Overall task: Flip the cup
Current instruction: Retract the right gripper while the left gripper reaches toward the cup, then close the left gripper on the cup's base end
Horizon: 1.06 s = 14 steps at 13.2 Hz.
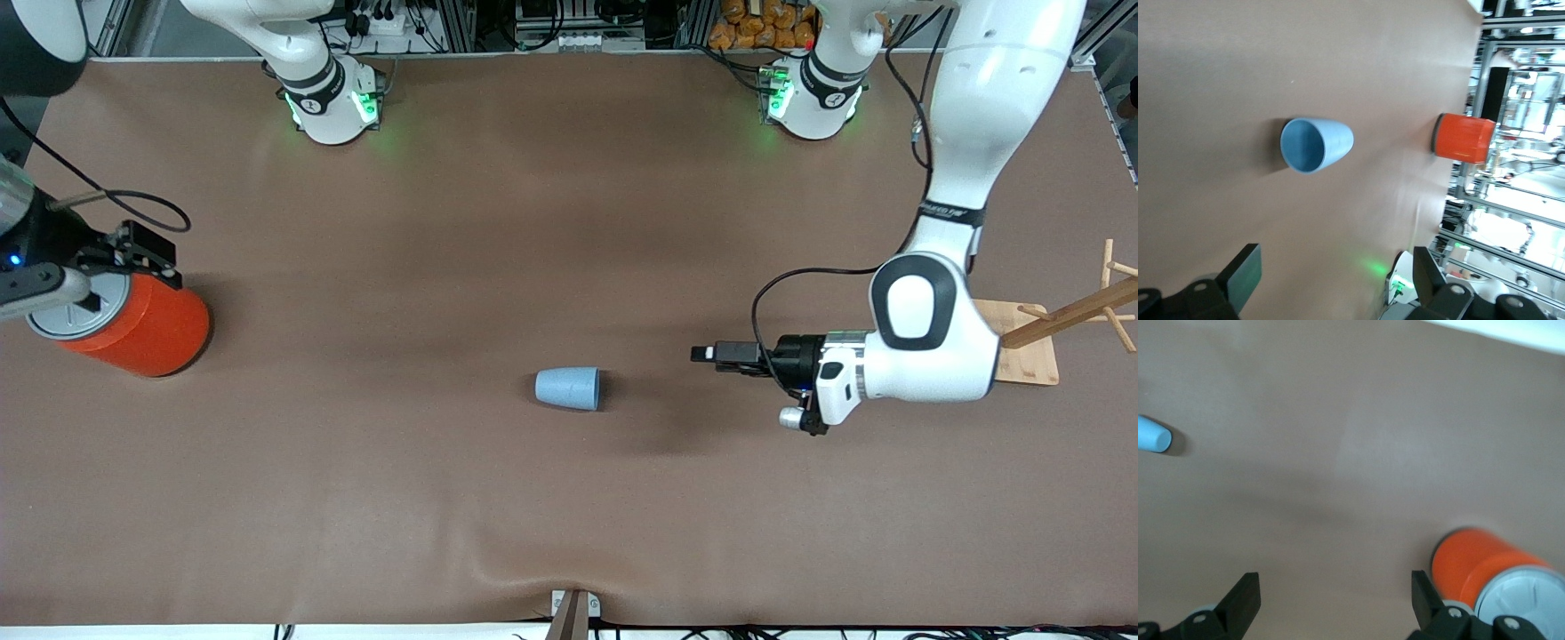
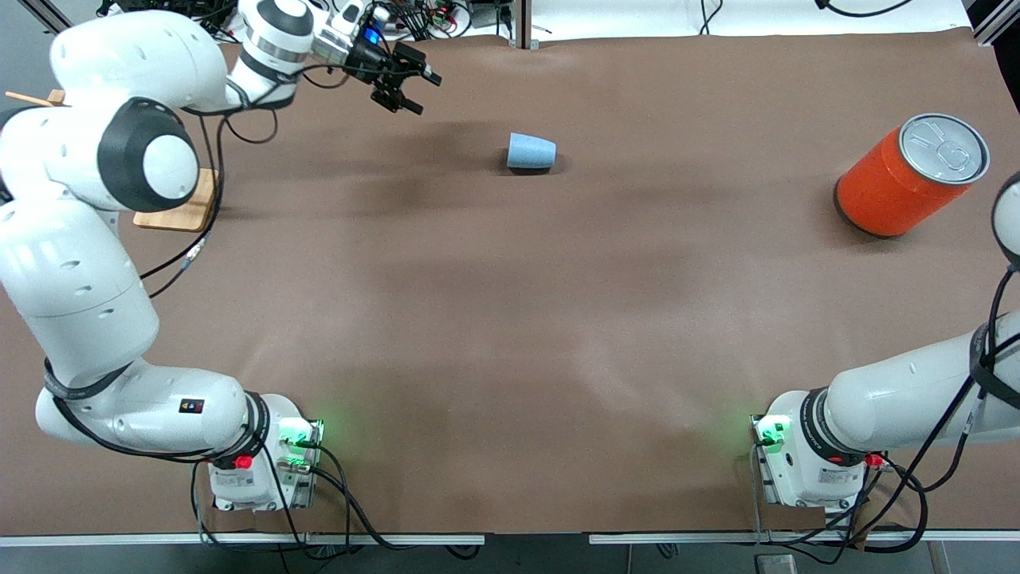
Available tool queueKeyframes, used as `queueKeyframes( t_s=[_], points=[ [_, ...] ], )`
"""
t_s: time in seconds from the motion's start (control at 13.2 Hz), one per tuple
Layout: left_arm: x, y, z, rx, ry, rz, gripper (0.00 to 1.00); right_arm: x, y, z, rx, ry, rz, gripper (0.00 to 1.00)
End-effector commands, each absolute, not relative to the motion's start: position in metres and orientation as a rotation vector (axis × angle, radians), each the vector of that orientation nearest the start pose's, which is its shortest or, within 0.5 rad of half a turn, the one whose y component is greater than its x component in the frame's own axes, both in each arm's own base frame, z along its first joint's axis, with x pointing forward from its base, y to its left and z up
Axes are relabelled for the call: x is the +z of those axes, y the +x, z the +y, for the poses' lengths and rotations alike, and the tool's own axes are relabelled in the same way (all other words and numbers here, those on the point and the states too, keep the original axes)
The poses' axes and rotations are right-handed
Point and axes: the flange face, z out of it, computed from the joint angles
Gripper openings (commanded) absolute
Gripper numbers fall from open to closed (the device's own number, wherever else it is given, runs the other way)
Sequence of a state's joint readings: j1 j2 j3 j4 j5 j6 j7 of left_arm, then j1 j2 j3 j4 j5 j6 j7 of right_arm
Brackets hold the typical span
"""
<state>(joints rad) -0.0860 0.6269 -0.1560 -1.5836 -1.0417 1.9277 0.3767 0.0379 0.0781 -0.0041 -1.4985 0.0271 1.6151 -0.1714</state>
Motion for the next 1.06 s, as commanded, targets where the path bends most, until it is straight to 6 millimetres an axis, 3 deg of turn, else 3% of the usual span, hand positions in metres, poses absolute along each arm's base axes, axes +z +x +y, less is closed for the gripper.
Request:
queueKeyframes(
  t_s=[0.0, 0.15, 0.46, 0.68, 0.99],
  points=[
    [0.258, 0.651, -0.251, -0.196, 2.085, -0.080, 1.00, 0.629, 0.544, 0.013, -0.031, -3.094, -0.152, 1.00],
    [0.249, 0.649, -0.265, -0.177, 2.106, -0.074, 1.00, 0.628, 0.542, -0.003, 0.009, -3.099, -0.105, 1.00],
    [0.230, 0.643, -0.303, -0.136, 2.123, -0.072, 1.00, 0.633, 0.534, -0.010, 0.138, -3.107, 0.072, 1.00],
    [0.215, 0.654, -0.305, -0.104, 2.120, -0.083, 1.00, 0.633, 0.533, -0.013, 0.151, -3.124, 0.075, 1.00],
    [0.206, 0.650, -0.332, -0.083, 2.097, -0.093, 1.00, 0.634, 0.529, -0.016, 0.166, -3.143, 0.105, 1.00]
  ],
)
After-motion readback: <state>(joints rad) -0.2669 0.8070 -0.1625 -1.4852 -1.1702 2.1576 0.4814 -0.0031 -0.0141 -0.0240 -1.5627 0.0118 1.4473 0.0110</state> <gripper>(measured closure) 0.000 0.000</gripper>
